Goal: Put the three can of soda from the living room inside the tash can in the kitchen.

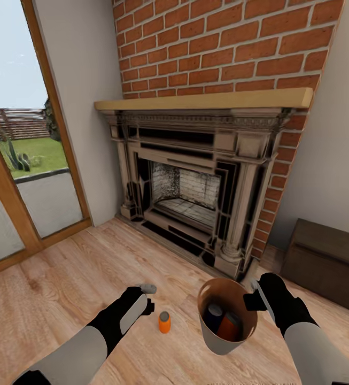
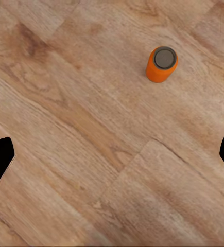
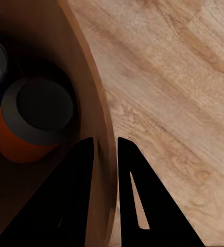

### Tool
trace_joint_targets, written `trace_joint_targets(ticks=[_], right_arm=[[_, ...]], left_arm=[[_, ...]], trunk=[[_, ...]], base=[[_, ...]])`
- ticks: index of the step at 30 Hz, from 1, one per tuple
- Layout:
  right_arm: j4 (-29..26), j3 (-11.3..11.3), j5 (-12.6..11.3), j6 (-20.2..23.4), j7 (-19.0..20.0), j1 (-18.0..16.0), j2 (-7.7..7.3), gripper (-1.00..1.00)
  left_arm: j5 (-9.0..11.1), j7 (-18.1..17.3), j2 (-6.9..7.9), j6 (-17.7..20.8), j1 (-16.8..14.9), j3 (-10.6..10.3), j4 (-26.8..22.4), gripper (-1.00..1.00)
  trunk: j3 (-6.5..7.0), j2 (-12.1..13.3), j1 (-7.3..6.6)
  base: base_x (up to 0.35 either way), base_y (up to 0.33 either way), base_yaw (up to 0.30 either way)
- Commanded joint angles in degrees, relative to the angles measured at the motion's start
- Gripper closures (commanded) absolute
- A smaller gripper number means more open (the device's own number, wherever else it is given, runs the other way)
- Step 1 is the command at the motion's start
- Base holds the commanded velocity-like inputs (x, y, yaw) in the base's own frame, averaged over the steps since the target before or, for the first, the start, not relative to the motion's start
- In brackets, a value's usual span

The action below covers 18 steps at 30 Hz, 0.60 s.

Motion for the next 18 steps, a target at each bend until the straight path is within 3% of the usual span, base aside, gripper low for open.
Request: trace_joint_targets(ticks=[1,18], right_arm=[[0.0,0.0,-1.0,0.1,0.3,0.0,0.01,1.0],[0.0,0.0,-1.0,0.1,0.3,0.0,0.12,1.0]], left_arm=[[0.0,0.0,0.0,0.0,0.0,0.0,0.0,-1.0],[-0.2,-0.6,0.0,0.1,0.0,0.0,0.0,-1.0]], trunk=[[0.05,0.0,0.0],[0.8,0.0,0.0]], base=[[0.0,0.334,-0.28],[0.065,0.335,-0.275]])
